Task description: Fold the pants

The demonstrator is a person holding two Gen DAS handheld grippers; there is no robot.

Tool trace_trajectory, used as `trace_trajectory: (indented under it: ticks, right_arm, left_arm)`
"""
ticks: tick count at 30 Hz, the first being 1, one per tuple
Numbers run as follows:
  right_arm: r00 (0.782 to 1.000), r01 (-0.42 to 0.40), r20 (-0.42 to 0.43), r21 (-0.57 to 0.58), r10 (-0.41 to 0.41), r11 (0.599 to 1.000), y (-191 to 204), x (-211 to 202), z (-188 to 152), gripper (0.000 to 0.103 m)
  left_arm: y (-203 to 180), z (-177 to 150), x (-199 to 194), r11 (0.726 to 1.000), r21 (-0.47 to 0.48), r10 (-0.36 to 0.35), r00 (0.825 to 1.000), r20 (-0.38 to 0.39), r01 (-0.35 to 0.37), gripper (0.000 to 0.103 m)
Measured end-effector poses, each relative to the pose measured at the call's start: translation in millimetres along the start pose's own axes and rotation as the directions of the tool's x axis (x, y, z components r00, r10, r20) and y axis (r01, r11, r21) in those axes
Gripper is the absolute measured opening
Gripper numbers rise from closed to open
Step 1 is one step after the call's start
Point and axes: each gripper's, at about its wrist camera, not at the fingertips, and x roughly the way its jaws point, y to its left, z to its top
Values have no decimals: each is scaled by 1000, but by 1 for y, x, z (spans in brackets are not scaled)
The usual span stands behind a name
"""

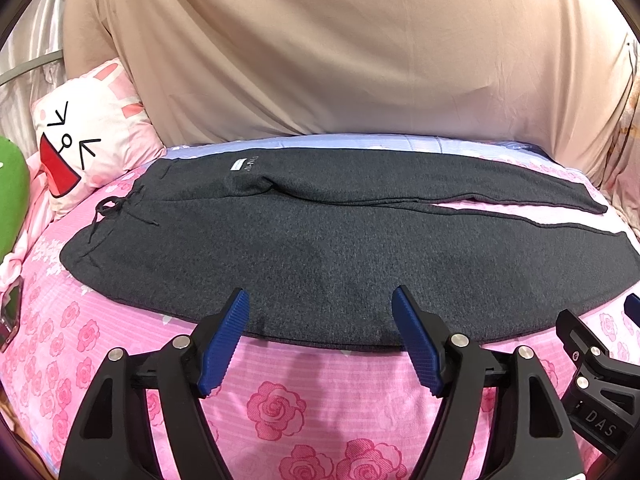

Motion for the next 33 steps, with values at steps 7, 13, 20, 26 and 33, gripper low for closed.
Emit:
trace_trajectory:
  ticks: [7,13,20,26,33]
  right_arm:
    - [986,-165,-10,51,166,985,-23,4,5,98]
    - [999,-21,27,-34,22,999,-99,45,38,98]
    - [997,70,-16,54,-69,996,-217,141,119,98]
    - [992,102,-91,147,-89,984,-275,226,174,98]
    - [969,107,-239,158,-67,982,-289,308,194,98]
  left_arm:
    - [12,3,-1,994,-68,-91,996,1,91,80]
    - [63,41,4,984,-140,-108,993,49,114,79]
    - [156,133,77,981,-171,98,995,9,-95,80]
    - [228,201,168,957,-167,223,970,-101,-237,80]
    - [279,197,293,903,-300,176,902,-395,-308,80]
